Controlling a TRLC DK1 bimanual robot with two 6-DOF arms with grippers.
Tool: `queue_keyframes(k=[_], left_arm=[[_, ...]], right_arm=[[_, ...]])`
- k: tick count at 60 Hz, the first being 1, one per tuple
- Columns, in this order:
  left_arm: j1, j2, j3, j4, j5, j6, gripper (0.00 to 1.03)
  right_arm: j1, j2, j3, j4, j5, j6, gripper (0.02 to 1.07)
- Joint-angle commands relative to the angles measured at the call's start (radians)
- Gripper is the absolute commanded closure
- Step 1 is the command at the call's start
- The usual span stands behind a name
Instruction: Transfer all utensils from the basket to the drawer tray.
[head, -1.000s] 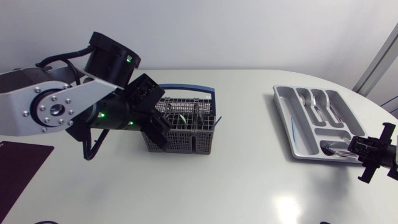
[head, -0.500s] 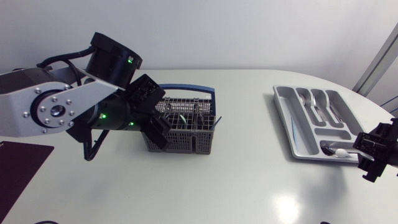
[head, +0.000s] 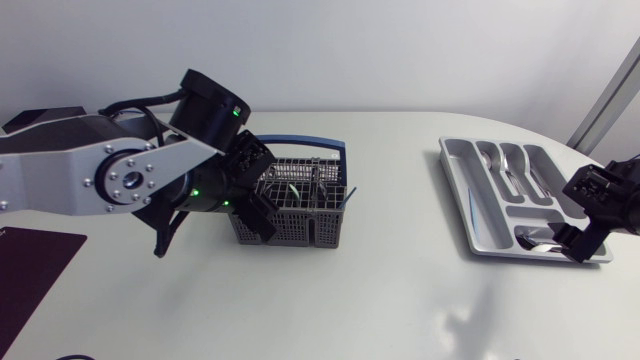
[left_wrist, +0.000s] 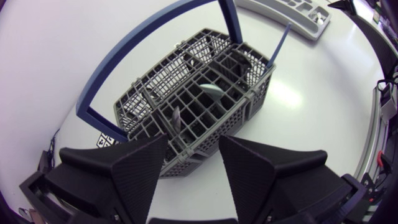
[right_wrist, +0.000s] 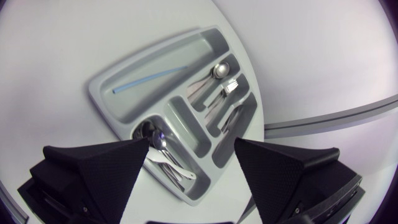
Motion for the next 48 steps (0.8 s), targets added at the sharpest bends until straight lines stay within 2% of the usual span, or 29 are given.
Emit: queue_keyframes(k=[1,15,19,30,38,43,48], left_arm=[[-0.022,0.04,0.035,-0.002,-0.043,0.007,0.45],[-0.041,0.107,0.09,-0.017,-0.155,0.004,0.46],[-0.042,0.122,0.101,-0.017,-0.168,-0.006,0.51],[-0.045,0.165,0.124,-0.016,-0.216,-0.019,0.6],[-0.047,0.185,0.13,-0.011,-0.228,-0.021,0.62],[-0.047,0.193,0.134,-0.006,-0.233,-0.021,0.69],[-0.047,0.199,0.136,0.004,-0.244,-0.021,0.7]], right_arm=[[0.057,-0.025,0.021,-0.077,-0.005,0.121,0.07],[0.235,-0.089,0.018,-0.229,-0.005,0.303,0.07],[0.291,-0.117,0.013,-0.25,-0.004,0.357,0.07],[0.442,-0.173,-0.007,-0.275,0.041,0.47,0.07],[0.508,-0.19,-0.013,-0.275,0.064,0.526,0.07],[0.544,-0.193,-0.018,-0.273,0.087,0.556,0.07],[0.584,-0.203,-0.028,-0.272,0.098,0.584,0.07]])
